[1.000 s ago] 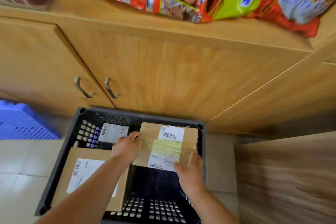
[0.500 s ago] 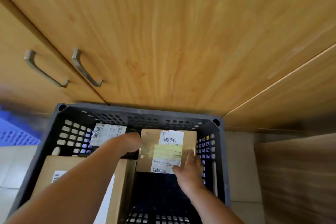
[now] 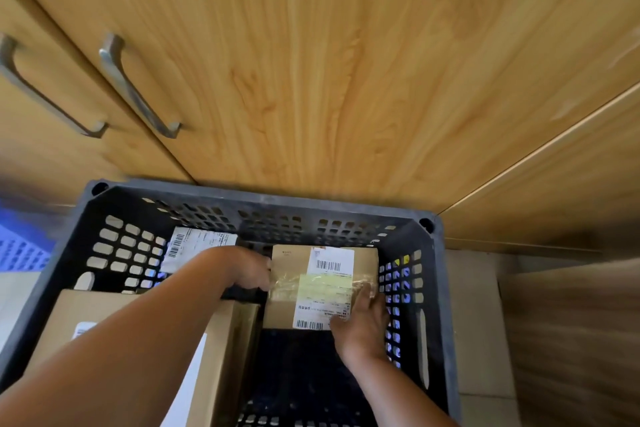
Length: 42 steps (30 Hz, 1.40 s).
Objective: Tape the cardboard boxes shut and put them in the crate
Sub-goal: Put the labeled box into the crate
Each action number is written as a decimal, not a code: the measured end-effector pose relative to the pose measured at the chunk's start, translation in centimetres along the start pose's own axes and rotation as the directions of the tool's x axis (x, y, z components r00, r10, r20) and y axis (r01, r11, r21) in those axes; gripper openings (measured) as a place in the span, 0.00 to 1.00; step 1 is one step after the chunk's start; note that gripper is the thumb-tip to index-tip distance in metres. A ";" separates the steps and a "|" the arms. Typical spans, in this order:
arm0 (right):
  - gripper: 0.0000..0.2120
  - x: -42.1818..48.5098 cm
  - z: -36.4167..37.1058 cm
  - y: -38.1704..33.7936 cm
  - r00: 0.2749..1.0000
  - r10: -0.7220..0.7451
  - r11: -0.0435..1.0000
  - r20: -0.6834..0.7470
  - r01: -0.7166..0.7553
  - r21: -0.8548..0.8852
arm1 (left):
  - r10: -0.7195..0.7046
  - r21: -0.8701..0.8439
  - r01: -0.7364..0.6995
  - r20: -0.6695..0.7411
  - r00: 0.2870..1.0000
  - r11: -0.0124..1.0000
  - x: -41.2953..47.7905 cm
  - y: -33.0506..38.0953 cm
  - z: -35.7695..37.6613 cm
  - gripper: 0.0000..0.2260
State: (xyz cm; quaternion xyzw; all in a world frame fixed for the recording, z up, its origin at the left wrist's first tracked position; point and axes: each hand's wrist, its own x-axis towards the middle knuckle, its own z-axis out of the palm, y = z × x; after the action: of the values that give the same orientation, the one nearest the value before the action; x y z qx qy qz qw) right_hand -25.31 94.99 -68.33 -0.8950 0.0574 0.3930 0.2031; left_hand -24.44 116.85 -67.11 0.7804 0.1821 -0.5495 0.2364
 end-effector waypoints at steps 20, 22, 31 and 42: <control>0.18 -21.4 -18.6 -10.2 0.919 -0.375 0.878 0.124 0.395 -0.269 | 0.179 -0.190 -0.279 -0.418 0.891 0.941 -27.7 8.6 -2.9 0.13; 0.18 -24.6 -22.2 -11.6 0.910 -0.393 0.855 0.135 0.415 -0.312 | 0.185 -0.191 -0.301 -0.464 0.866 0.934 -32.3 9.9 -3.5 0.13; 0.14 -38.5 -37.7 -17.3 0.840 -0.539 0.742 0.068 0.511 -0.433 | 0.201 -0.062 -0.307 -0.632 0.748 0.950 -52.5 15.8 -8.0 0.09; 0.18 -51.3 -47.2 -18.2 0.784 -0.605 0.757 -0.136 0.514 -0.404 | 0.264 -0.039 -0.473 -0.789 0.555 0.880 -67.6 19.7 -8.7 0.13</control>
State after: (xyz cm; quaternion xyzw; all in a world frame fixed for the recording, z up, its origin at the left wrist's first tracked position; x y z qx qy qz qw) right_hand -23.52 89.37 3.51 -0.9348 -0.2590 0.1970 0.1423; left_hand -29.27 103.91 2.50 0.9221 0.1624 -0.0779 0.3426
